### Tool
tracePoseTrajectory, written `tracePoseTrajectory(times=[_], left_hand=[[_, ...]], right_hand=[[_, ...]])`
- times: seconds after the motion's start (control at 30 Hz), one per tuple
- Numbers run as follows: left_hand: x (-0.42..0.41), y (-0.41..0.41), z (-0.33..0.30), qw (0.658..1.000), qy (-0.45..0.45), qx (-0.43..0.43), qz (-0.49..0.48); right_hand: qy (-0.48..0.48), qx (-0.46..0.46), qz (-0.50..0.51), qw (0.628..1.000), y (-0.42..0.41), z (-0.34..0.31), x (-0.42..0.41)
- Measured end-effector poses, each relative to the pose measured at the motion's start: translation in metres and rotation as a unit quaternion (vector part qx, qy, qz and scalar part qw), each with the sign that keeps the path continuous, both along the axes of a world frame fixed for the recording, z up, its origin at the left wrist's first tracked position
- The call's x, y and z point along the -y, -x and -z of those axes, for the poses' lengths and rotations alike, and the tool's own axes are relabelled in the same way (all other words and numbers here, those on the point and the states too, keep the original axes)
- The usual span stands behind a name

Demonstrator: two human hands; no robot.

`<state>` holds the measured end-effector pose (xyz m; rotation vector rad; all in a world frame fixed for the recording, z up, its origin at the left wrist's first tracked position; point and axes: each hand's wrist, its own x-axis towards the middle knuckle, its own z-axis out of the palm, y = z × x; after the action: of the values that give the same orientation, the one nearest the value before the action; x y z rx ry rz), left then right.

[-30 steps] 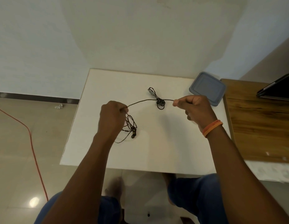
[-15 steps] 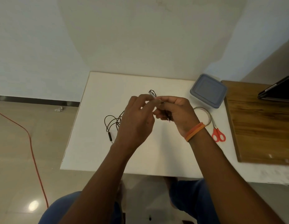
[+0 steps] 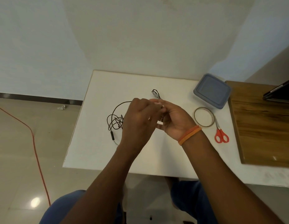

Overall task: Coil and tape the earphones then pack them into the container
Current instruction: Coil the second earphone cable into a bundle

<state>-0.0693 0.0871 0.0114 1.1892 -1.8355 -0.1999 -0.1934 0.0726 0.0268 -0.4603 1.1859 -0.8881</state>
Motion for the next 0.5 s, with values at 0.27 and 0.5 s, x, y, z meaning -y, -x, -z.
tracePoseTrajectory(times=[0.27,0.5], left_hand=[[0.023,-0.027,-0.028,0.785,-0.297,-0.535,-0.094],[0.023,-0.024,-0.017,0.808,-0.401,-0.417,-0.111]], right_hand=[[0.21,-0.218,-0.143,0.942,0.008,-0.015,-0.003],[0.261,-0.21,-0.103,0.937,-0.003,-0.012,-0.004]])
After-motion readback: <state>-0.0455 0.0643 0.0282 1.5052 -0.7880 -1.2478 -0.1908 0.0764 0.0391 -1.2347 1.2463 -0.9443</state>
